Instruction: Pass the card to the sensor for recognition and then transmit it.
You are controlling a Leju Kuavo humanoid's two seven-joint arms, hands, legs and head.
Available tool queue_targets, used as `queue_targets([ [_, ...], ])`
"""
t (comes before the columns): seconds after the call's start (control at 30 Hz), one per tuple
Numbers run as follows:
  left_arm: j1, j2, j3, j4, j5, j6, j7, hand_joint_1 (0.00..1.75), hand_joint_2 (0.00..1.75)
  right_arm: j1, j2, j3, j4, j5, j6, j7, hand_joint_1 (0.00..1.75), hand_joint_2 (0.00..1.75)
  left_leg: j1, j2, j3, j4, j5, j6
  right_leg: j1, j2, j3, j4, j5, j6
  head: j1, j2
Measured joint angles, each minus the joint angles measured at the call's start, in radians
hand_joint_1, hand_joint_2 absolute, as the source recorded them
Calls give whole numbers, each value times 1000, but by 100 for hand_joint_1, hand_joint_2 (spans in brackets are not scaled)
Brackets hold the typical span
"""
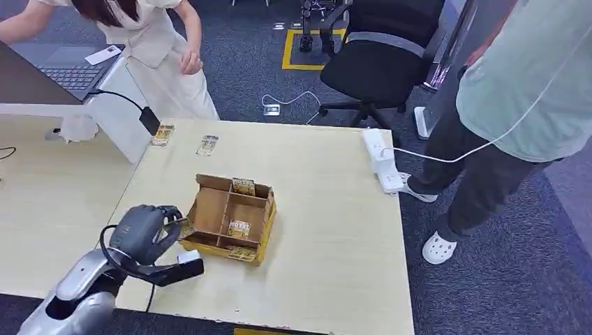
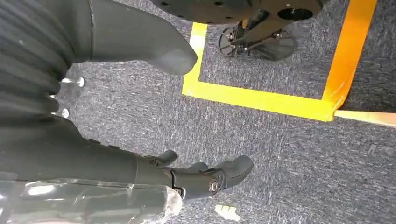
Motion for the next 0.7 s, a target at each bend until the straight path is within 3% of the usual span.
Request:
queue_targets([
  [0.23, -89, 64, 140, -4, 34, -18, 1, 162, 175, 11, 43, -79, -16, 63, 51, -29, 0, 175, 0, 0, 0, 0, 1, -1, 0, 0, 0, 0, 0, 0, 0, 0],
  [0.5, -168, 70, 168, 21, 52, -31, 13, 159, 175, 6, 79, -148, -16, 121, 85, -48, 0, 175, 0, 0, -1, 0, 0, -1, 0, 0, 0, 0, 0, 0, 0, 0],
  [0.57, -175, 70, 171, 26, 52, -31, 13, 166, 175, 6, 83, -157, -16, 126, 87, -51, 0, 175, 0, 0, 0, 0, 0, -1, 0, 0, 0, 0, 0, 0, 0, 0],
  [0.7, -249, 58, 167, 65, 33, -40, 60, 154, 175, -9, 95, -179, -13, 161, 103, -75, 0, 175, 0, -1, 0, 0, 1, -1, 0, 0, -1, 0, 0, 0, 0, 0],
])
